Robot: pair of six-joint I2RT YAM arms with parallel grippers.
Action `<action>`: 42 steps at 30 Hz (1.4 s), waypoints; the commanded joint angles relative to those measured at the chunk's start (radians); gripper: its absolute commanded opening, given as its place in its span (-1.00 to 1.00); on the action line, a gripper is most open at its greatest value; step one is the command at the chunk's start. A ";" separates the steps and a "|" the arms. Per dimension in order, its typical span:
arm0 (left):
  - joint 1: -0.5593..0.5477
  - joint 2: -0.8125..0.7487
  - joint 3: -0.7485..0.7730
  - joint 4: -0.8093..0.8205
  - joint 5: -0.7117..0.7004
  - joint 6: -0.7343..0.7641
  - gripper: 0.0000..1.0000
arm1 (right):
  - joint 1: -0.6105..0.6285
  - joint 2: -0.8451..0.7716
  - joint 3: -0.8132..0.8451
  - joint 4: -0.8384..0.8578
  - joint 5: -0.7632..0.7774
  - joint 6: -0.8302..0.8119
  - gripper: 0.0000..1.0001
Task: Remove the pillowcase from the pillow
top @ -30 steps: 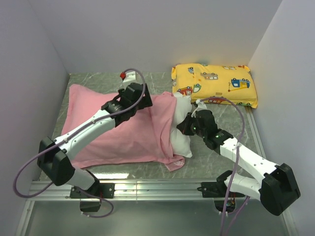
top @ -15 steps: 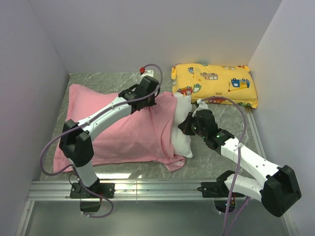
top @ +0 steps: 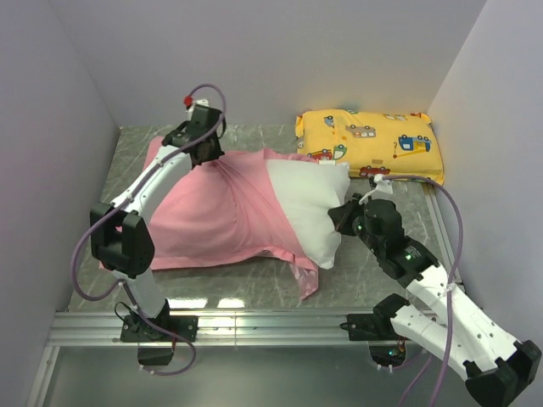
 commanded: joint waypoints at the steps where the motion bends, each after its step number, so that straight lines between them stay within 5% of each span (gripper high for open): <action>1: 0.176 -0.085 -0.038 0.084 -0.104 0.010 -0.99 | -0.031 -0.066 0.050 -0.208 0.189 -0.025 -1.00; 5: 0.167 -0.129 -0.087 0.157 0.054 0.032 -0.99 | -0.035 -0.032 0.039 -0.170 0.143 -0.030 -1.00; 9: 0.039 -0.158 -0.100 0.144 0.077 0.038 -0.86 | -0.035 0.040 0.066 -0.134 0.082 -0.031 -1.00; 10: 0.020 -0.172 -0.104 0.138 0.081 0.029 -0.74 | -0.035 0.045 0.070 -0.128 0.070 -0.036 -1.00; 11: 0.003 -0.212 -0.116 0.147 0.090 0.029 -0.30 | -0.034 0.048 0.076 -0.125 0.067 -0.039 -1.00; 14: -0.050 -0.314 -0.179 0.169 0.117 0.012 0.34 | -0.035 0.060 0.092 -0.134 0.065 -0.053 -1.00; 19: -0.150 -0.482 -0.314 0.148 0.131 -0.034 0.51 | -0.035 0.077 0.095 -0.133 0.061 -0.064 -1.00; 30: -0.510 -0.712 -0.714 0.143 0.016 -0.229 0.41 | -0.035 0.102 0.145 -0.133 0.031 -0.073 -1.00; 34: -0.531 -0.714 -0.779 0.144 -0.075 -0.298 0.32 | -0.034 0.106 0.159 -0.137 0.031 -0.077 -1.00; 37: -0.531 -0.706 -0.798 0.141 -0.118 -0.321 0.06 | -0.035 0.105 0.164 -0.140 0.038 -0.082 -1.00; 40: -0.531 -0.685 -0.781 0.106 -0.178 -0.339 -0.81 | -0.035 0.105 0.182 -0.157 0.060 -0.093 -1.00; 42: -0.529 -0.669 -0.759 0.037 -0.254 -0.362 -0.99 | -0.049 0.106 0.206 -0.177 0.071 -0.107 -1.00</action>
